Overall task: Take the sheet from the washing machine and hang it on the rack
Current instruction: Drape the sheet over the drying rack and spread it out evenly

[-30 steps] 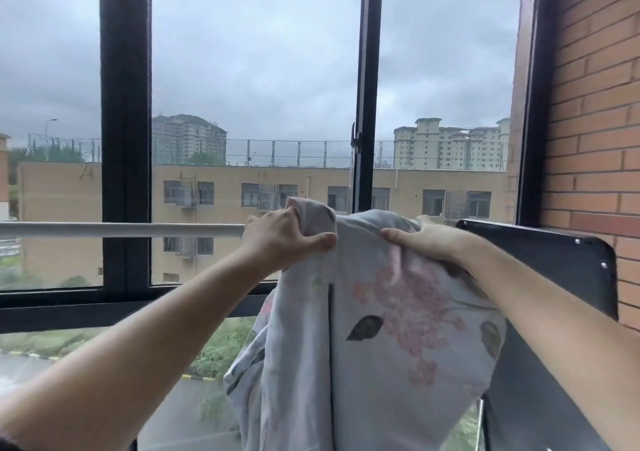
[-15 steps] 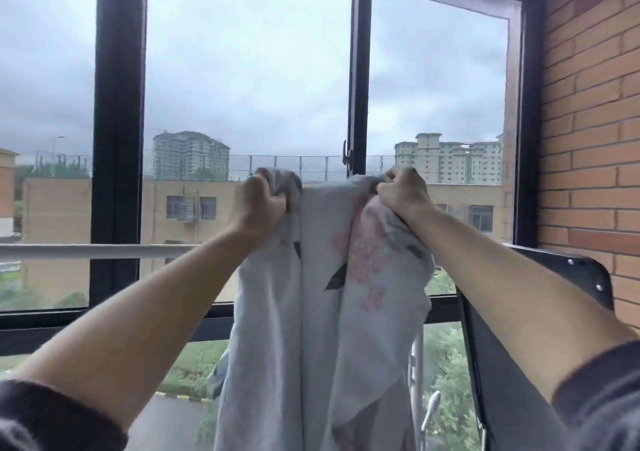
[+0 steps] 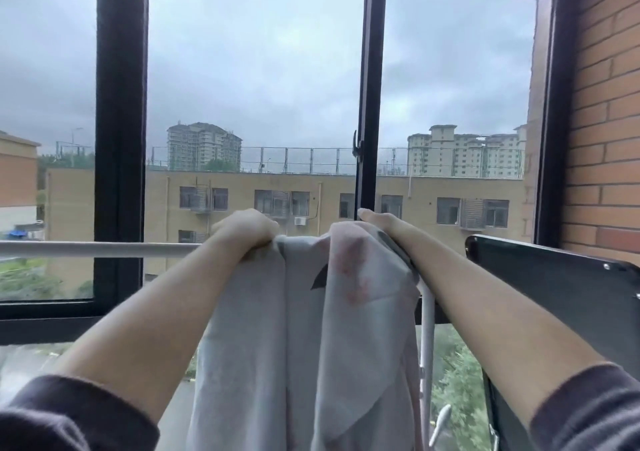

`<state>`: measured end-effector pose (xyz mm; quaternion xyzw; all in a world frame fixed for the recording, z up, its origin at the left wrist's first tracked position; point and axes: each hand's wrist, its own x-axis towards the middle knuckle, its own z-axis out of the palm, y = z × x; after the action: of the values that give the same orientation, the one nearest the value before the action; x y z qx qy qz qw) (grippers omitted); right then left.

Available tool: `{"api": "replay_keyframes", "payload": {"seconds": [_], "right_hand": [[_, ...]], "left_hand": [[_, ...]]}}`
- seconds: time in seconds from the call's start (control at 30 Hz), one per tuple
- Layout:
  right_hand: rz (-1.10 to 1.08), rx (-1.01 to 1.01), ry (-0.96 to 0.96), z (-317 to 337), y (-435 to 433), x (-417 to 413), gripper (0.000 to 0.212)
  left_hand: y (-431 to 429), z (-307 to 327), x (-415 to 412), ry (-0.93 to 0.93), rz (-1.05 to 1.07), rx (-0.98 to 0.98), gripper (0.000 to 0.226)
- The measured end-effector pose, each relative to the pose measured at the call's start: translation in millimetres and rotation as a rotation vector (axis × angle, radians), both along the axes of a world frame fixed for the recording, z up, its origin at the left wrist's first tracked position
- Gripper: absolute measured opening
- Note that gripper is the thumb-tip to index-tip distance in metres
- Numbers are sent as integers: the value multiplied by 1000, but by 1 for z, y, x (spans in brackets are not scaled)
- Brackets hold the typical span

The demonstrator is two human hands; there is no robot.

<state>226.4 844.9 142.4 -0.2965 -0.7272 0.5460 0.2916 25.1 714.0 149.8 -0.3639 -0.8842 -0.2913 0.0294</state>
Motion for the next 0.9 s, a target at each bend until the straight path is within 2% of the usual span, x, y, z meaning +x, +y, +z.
{"api": "replay_keyframes", "payload": {"seconds": [0.07,0.1,0.17,0.23,0.33,0.43,0.5,0.6,0.67,0.73,0.8,0.9], "right_hand": [[-266,218,-103,-2,3,-2,55],[-344,341,-137,-5,3,-1,57],[-363,580,-140,-11,-1,8,58],[-359,668,-153,-22,-16,24,61],[-402,710,-87,-54,-39,42,81],[-427,697,18,-84,-62,49,78],[-406,658,66,-95,-71,47,70],[-368,547,75,-93,-77,40,75],[-398,543,82,-87,-77,36,66],[-457,609,103,-80,-77,33,45],[-518,671,132,-71,-75,32,30],[-577,723,178,-31,-65,27,27]], "left_hand": [[-6,-3,11,196,89,44,39],[-9,-5,16,282,95,98,39],[-18,-15,29,415,62,232,40],[-29,-36,39,566,35,347,42],[-40,-78,40,750,18,430,44],[-50,-109,43,690,14,503,50],[-55,-120,52,580,25,612,59],[-60,-121,64,382,-74,764,64],[-60,-113,65,271,-149,722,60],[-62,-105,66,272,-182,652,45],[-64,-92,67,361,-159,658,28],[-65,-56,66,526,-153,706,19]]}}
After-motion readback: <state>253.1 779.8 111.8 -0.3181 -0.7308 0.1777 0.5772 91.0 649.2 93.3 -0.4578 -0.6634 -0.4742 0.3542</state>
